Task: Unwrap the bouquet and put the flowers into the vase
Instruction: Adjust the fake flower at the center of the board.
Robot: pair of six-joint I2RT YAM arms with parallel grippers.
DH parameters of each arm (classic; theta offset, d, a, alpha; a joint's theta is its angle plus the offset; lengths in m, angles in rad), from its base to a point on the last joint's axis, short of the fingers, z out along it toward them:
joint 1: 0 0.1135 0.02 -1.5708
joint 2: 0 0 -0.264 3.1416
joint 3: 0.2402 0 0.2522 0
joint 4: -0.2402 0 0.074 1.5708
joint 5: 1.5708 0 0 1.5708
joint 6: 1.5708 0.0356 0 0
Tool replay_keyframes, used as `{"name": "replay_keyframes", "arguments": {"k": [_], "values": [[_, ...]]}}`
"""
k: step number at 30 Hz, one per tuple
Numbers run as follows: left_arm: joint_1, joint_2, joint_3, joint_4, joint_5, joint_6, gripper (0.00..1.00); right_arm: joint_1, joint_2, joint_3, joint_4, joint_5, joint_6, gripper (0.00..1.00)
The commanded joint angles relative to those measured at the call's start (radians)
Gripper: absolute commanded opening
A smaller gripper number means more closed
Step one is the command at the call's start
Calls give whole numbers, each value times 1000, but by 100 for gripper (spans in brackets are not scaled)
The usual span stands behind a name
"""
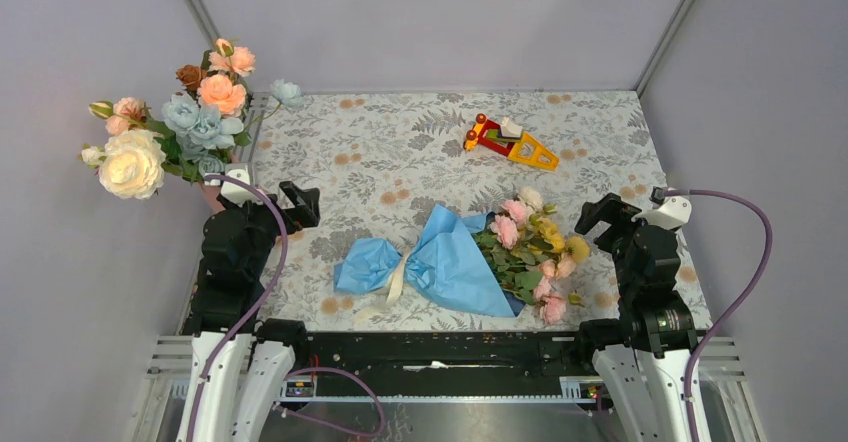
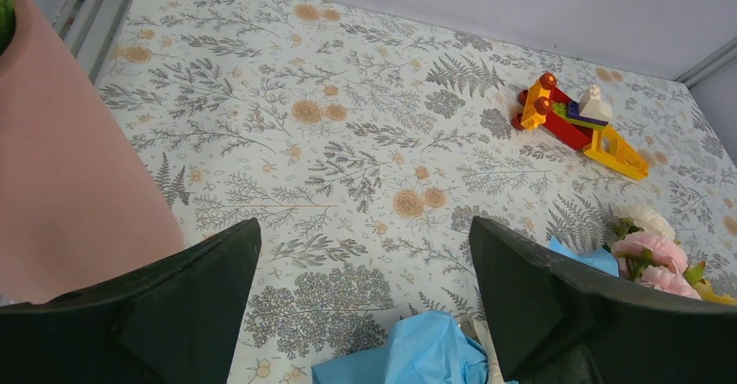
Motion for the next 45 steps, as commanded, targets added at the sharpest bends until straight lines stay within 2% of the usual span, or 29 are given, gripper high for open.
{"name": "replay_keyframes", "arguments": {"k": [1, 10, 13, 16, 24, 27, 31, 37, 40, 45], "values": [[1, 11, 39, 36, -19, -22, 99, -4, 3, 32, 13, 2, -3, 100], [1, 7, 18, 46, -12, -41, 99, -4, 4, 36, 11, -39, -8, 100], [1, -1, 4, 64, 51, -20, 99, -4, 8, 37, 16, -106, -22, 100], [1, -25, -33, 121, 122, -18, 99, -4, 28, 39, 12, -217, -31, 96], [1, 51, -26, 128, 264, -29, 99, -2, 175, 30, 1, -712, -2, 91], [1, 54, -31, 131, 285, -30, 99, 12, 220, -1, -2, -810, 15, 86], [1, 37, -38, 140, 284, -24, 99, 115, 234, -53, 8, -808, 48, 84], [1, 40, -40, 146, 318, -27, 99, 357, 299, -137, 105, -666, 137, 77], [-1, 31, -58, 188, 374, -50, 99, 430, 337, -182, 196, -628, 164, 67], [-6, 43, -74, 211, 417, -68, 99, 505, 425, -192, 246, -542, 150, 64]]}}
